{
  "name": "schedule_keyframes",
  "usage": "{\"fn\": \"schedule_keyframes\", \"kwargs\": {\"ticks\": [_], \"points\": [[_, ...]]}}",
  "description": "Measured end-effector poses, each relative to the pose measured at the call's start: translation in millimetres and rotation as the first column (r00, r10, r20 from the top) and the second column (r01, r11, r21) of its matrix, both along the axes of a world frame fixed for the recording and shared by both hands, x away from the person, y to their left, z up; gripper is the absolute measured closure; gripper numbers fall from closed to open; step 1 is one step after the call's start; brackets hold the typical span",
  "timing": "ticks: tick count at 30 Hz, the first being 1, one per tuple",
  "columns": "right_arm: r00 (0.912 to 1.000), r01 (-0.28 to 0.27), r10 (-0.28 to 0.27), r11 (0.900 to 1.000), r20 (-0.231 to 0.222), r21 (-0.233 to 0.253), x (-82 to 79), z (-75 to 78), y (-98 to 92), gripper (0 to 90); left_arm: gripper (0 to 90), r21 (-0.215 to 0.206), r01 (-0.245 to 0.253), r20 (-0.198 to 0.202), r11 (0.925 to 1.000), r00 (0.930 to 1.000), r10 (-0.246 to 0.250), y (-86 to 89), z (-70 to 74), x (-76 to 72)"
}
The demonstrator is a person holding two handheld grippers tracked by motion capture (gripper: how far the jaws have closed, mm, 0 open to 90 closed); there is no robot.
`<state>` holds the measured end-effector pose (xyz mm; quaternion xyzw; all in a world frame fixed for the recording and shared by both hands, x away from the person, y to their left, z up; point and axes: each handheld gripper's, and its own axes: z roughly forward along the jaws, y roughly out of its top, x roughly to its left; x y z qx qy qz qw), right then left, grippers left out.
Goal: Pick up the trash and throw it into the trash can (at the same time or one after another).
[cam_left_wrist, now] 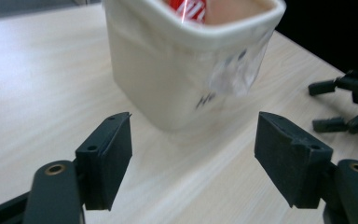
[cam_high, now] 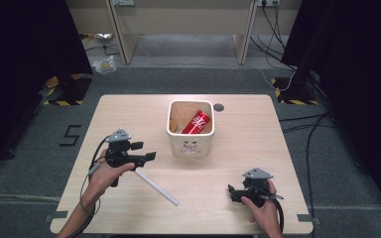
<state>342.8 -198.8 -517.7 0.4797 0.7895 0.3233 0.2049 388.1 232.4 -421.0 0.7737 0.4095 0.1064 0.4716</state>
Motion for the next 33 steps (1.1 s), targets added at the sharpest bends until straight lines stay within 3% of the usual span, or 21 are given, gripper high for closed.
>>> {"fn": "schedule_keyframes", "kwargs": {"ticks": [7,9,11,19,23,24,30,33], "points": [[1.0000,0.000,0.000,1.000,0.000,-0.001,-0.2,0.1,0.1,5.0,31.0,-0.014,-0.068,-0.043,0.9976,0.9968,0.067,12.4,-30.4,-18.1],[1.0000,0.000,0.000,1.000,0.000,-0.001,-0.2,0.1,0.0,5.0,31.8,-0.012,-0.077,-0.046,0.9969,0.9960,0.077,13.2,-33.1,-19.6],[1.0000,-0.001,0.001,1.000,0.000,-0.001,-0.2,0.1,0.0,5.0,32.4,0.028,-0.103,-0.047,0.9943,0.9934,0.104,13.7,-44.2,-24.4],[1.0000,-0.001,0.001,1.000,-0.001,-0.002,-0.4,0.1,0.0,5.0,33.6,0.062,-0.148,-0.085,0.9871,0.9846,0.153,11.7,-71.0,-35.1],[1.0000,-0.004,0.004,1.000,0.000,-0.004,-0.5,0.1,0.0,5.0,33.3,0.077,-0.164,-0.096,0.9834,0.9806,0.171,7.8,-78.8,-36.9],[1.0000,-0.004,0.004,1.000,0.000,-0.004,-0.6,0.1,0.0,5.0,33.0,0.113,-0.163,-0.093,0.9802,0.9803,0.174,3.3,-84.2,-38.7],[1.0000,-0.005,0.005,1.000,-0.001,-0.004,-0.6,0.1,0.1,5.1,31.8,0.117,-0.156,-0.125,0.9808,0.9773,0.171,-3.9,-92.3,-36.5],[1.0000,-0.005,0.005,1.000,-0.001,-0.004,-0.6,0.1,0.1,5.0,31.5,0.122,-0.162,-0.120,0.9792,0.9770,0.177,-4.2,-92.7,-33.0]]}}
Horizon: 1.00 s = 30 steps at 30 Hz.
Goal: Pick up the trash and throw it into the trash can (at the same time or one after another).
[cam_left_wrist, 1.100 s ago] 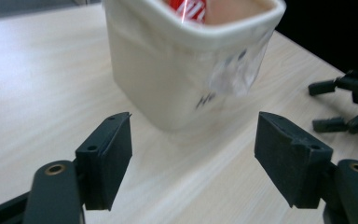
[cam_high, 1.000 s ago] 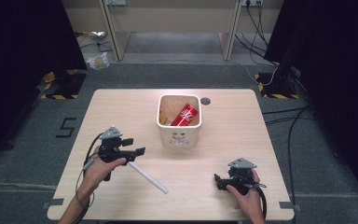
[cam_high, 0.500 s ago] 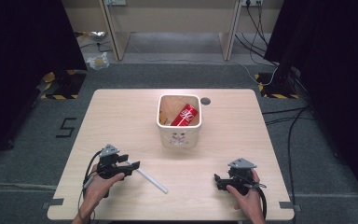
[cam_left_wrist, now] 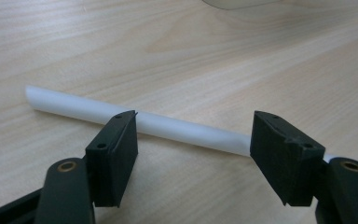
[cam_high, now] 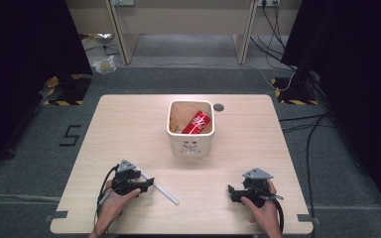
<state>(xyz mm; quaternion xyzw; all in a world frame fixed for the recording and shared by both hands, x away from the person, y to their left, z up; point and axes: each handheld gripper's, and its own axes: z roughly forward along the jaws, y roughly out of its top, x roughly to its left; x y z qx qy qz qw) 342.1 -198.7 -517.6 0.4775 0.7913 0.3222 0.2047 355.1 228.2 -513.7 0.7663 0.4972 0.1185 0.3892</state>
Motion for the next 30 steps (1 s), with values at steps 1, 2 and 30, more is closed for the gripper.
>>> {"fn": "schedule_keyframes", "kwargs": {"ticks": [1,2,30], "points": [[1.0000,0.000,0.000,1.000,0.000,0.000,0.0,0.0,0.0,5.0,31.3,0.004,-0.007,-0.002,1.0000,1.0000,0.007,0.1,1.4,3.9],[1.0000,0.000,0.000,1.000,0.000,0.000,0.0,0.0,0.0,5.1,31.2,0.002,-0.008,-0.003,1.0000,1.0000,0.008,0.2,2.6,5.9],[1.0000,-0.001,0.001,1.000,0.001,-0.001,0.0,0.0,0.0,5.1,56.4,0.175,0.012,0.054,0.9845,0.9983,-0.022,-3.6,2.6,48.7]]}}
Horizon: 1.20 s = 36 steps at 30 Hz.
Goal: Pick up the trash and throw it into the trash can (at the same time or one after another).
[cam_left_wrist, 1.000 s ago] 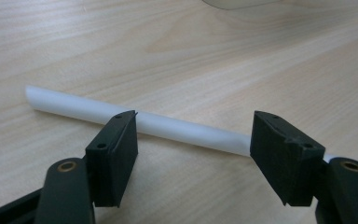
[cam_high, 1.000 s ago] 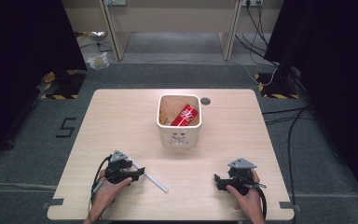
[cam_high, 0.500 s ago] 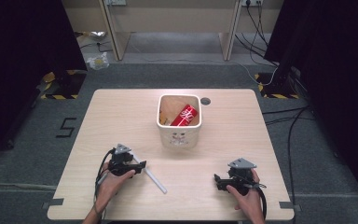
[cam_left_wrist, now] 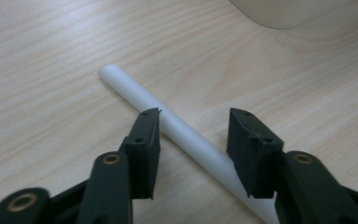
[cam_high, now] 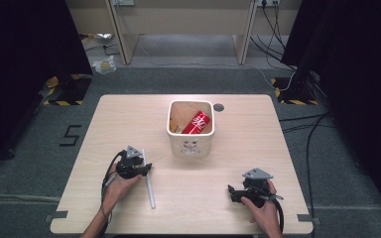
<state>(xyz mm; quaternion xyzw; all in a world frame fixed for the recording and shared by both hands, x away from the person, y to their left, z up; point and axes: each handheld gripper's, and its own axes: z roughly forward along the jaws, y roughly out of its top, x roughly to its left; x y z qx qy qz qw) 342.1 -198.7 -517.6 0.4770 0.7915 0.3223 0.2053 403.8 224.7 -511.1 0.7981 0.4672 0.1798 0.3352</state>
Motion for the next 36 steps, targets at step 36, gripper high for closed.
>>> {"fn": "schedule_keyframes", "kwargs": {"ticks": [36], "points": [[1.0000,-0.006,0.006,1.000,-0.003,0.004,-0.8,0.1,0.5,5.1,62.9,0.013,0.061,-0.016,0.9980,0.9980,-0.061,6.9,2.2,-36.0]]}}
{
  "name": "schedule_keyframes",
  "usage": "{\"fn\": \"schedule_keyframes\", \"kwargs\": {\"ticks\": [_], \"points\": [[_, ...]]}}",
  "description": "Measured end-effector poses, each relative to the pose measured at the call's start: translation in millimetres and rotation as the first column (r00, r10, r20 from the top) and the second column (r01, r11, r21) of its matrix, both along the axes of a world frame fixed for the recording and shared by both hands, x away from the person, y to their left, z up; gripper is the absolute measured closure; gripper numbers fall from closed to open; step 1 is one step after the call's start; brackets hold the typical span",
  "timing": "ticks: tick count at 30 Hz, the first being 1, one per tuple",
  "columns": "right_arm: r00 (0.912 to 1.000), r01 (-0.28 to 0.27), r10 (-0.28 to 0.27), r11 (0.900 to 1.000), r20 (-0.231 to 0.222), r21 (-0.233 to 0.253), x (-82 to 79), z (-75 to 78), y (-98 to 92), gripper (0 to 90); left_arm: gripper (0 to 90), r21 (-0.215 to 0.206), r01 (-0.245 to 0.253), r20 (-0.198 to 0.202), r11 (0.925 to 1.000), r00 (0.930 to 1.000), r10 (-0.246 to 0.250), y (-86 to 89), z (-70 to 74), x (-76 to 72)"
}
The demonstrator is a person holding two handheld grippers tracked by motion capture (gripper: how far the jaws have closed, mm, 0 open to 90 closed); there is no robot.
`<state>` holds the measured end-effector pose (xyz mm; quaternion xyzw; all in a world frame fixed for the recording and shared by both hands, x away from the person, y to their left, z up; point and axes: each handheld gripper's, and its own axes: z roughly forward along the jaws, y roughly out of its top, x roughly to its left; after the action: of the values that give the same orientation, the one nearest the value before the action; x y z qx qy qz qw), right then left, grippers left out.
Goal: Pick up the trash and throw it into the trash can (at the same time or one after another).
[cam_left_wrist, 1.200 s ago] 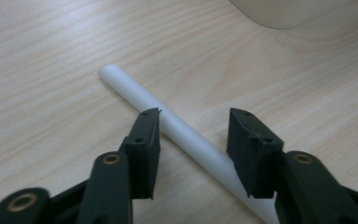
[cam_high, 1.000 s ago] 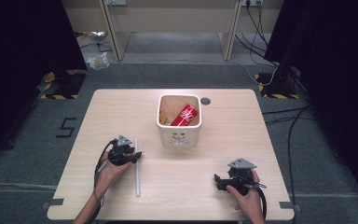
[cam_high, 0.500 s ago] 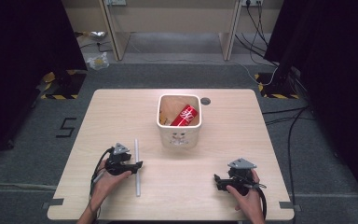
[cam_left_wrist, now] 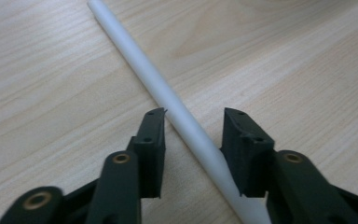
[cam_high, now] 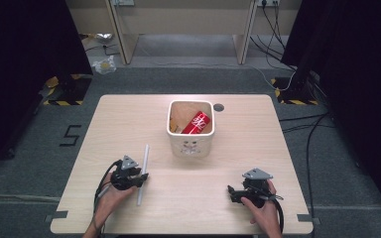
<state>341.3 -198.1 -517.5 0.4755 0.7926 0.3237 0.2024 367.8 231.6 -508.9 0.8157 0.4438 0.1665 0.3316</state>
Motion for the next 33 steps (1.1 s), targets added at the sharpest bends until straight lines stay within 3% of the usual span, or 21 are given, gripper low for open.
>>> {"fn": "schedule_keyframes", "kwargs": {"ticks": [4,9,20,33], "points": [[1.0000,0.000,0.000,1.000,-0.001,0.001,-0.1,0.0,0.2,5.1,72.7,0.003,0.018,-0.009,0.9998,0.9998,-0.018,0.5,1.2,1.8],[1.0000,0.000,0.000,1.000,-0.001,0.001,-0.1,0.0,0.2,5.1,78.0,0.002,0.020,-0.013,0.9998,0.9997,-0.020,3.2,1.5,4.5],[1.0000,-0.003,0.003,1.000,-0.002,0.002,-0.2,0.0,0.2,5.1,78.6,-0.014,0.024,-0.052,0.9996,0.9984,-0.024,6.2,3.5,12.5],[1.0000,-0.005,0.005,1.000,-0.002,0.001,-0.2,0.0,0.2,5.0,79.5,-0.047,0.019,-0.038,0.9987,0.9991,-0.021,12.6,6.8,17.2]]}}
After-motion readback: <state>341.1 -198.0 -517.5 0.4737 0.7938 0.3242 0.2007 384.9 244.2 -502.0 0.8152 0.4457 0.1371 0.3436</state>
